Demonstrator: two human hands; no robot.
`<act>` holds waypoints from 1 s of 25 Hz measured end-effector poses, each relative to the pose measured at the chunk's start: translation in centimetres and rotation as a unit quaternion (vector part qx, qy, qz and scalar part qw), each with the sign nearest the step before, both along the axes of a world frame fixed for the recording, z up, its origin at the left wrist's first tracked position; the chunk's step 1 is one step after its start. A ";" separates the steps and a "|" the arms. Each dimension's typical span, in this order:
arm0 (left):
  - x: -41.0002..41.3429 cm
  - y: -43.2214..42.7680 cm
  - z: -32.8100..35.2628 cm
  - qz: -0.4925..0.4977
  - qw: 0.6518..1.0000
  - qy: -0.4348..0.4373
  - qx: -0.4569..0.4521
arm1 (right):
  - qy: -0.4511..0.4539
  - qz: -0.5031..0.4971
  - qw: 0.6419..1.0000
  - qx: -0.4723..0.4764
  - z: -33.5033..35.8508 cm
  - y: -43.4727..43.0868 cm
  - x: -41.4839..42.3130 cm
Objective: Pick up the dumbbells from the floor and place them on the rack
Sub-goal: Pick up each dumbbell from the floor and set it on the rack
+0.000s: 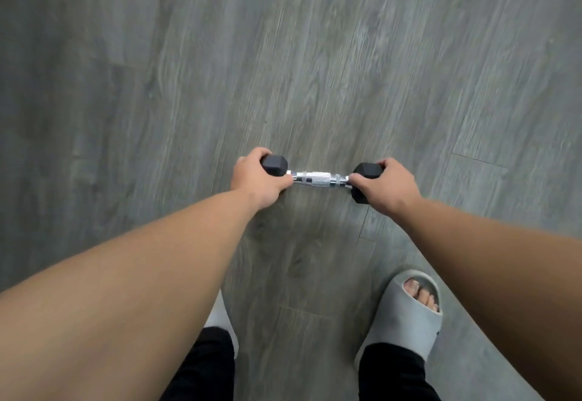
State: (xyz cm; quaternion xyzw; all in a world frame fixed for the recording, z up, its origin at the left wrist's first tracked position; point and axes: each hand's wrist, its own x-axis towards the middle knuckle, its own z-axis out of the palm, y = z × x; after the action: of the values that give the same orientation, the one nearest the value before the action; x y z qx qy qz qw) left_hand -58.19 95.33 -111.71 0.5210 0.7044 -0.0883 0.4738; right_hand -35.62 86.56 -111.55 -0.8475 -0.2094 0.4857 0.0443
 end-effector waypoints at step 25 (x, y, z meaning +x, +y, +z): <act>-23.5 14.5 66.4 0.052 0.972 -0.025 0.229 | 0.024 0.026 0.980 0.198 63.2 15.8 -21.2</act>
State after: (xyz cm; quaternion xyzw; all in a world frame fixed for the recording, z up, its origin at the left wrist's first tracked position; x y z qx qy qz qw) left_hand -81.72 109.80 -45.30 0.5804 0.7200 0.1132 0.3632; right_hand -56.78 102.34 -48.39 -0.8044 -0.3224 0.4555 0.2036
